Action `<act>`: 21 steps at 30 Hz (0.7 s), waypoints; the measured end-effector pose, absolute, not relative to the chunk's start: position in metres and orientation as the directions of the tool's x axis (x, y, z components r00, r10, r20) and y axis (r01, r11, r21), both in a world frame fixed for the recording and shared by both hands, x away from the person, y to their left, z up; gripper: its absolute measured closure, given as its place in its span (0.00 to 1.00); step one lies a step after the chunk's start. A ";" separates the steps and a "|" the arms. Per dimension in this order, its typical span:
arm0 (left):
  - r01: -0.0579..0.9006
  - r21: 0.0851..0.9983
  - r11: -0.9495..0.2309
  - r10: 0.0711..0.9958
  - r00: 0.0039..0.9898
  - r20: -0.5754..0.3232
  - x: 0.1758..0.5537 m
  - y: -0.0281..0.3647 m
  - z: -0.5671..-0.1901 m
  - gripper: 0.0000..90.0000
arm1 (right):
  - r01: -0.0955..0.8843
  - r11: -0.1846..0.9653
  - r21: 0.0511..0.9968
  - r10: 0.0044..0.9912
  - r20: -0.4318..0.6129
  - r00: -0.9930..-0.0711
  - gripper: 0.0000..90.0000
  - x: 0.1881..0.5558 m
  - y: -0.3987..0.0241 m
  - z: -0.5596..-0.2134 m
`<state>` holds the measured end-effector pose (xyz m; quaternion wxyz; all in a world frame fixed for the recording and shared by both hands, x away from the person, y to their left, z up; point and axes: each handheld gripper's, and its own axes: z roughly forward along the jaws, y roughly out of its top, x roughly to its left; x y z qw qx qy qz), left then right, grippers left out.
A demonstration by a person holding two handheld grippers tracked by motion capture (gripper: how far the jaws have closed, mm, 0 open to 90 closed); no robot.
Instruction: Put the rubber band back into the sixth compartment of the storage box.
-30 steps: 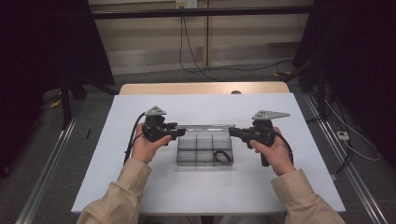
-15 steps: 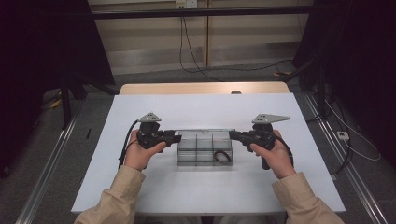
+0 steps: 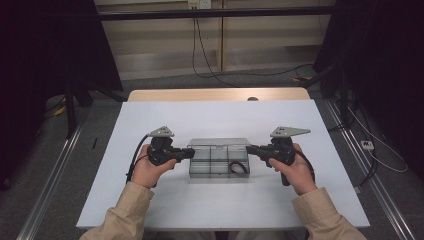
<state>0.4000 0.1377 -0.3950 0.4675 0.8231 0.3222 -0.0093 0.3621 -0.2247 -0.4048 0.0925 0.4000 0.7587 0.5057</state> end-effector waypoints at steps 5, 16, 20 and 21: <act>0.541 0.761 -0.358 0.517 0.793 -0.321 0.399 0.140 -0.396 1.00 | 0.514 0.177 0.839 0.697 0.262 -0.668 1.00 0.361 -0.224 -0.408; 0.534 0.762 -0.366 0.501 0.803 -0.322 0.396 0.141 -0.396 1.00 | 0.512 0.187 0.839 0.695 0.255 -0.673 1.00 0.359 -0.223 -0.411; 0.535 0.763 -0.363 0.501 0.803 -0.324 0.395 0.144 -0.397 1.00 | 0.513 0.193 0.837 0.692 0.254 -0.676 1.00 0.359 -0.222 -0.413; 0.534 0.762 -0.366 0.499 0.804 -0.324 0.395 0.145 -0.397 1.00 | 0.513 0.194 0.836 0.691 0.255 -0.676 1.00 0.359 -0.222 -0.414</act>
